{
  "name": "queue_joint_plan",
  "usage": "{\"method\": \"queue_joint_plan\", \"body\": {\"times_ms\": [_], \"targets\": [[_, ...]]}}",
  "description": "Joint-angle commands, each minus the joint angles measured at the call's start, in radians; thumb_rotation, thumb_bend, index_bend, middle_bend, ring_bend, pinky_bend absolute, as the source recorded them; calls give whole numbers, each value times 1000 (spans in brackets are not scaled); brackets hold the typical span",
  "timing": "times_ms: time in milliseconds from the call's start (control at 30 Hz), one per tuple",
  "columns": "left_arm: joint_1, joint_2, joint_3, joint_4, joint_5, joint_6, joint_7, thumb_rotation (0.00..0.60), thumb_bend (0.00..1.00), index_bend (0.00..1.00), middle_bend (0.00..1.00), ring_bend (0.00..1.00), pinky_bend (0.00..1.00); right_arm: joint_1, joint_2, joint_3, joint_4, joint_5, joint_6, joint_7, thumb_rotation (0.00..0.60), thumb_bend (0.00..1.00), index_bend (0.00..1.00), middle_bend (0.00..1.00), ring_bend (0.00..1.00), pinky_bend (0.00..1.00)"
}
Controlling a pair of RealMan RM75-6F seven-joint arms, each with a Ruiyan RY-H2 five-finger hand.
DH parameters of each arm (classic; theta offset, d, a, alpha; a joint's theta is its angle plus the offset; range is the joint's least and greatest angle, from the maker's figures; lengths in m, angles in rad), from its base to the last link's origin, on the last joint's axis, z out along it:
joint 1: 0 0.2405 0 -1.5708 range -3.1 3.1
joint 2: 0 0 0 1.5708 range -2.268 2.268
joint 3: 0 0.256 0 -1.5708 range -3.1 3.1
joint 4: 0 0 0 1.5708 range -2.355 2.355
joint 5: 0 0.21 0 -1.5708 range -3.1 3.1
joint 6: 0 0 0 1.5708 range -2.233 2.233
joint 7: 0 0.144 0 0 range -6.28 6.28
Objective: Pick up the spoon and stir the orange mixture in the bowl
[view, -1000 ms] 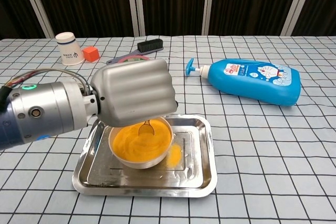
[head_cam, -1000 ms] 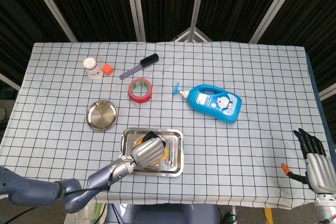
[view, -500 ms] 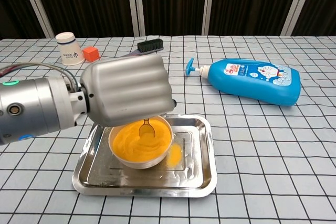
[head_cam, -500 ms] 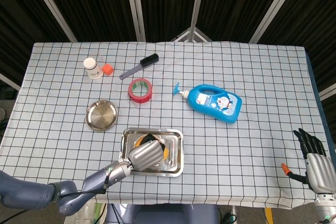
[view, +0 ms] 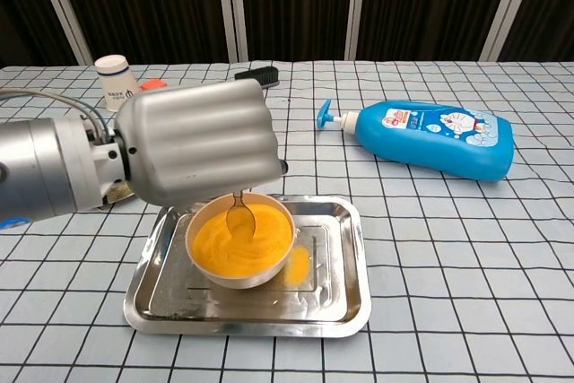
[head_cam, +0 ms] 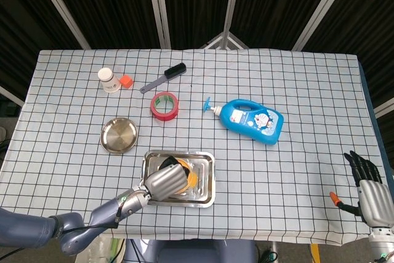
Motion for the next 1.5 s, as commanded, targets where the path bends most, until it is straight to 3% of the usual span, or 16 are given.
{"method": "queue_joint_plan", "body": {"times_ms": [33,367,767,1500], "targets": [[-1,10,-3,4,2,-5,10,600,738,778,1000,1000,1000,0,0,0,-1,1,-1,1,600,312,0,0,0,0],[-1,41,-25,-35,8,-8,4,600,738,778,1000,1000,1000,0,1,-1,-2,0,-1,1,600,311,0,0,0,0],[14,15,-7,-62,5,-27,-20,600,738,779,1000,1000,1000,1,2,1,-3,4,-3,3,600,311,0,0,0,0],[24,-56,-34,84,-67,-32,21,600,738,798,1000,1000,1000,1,4,1,-7,10,-8,0,600,312,0,0,0,0]]}}
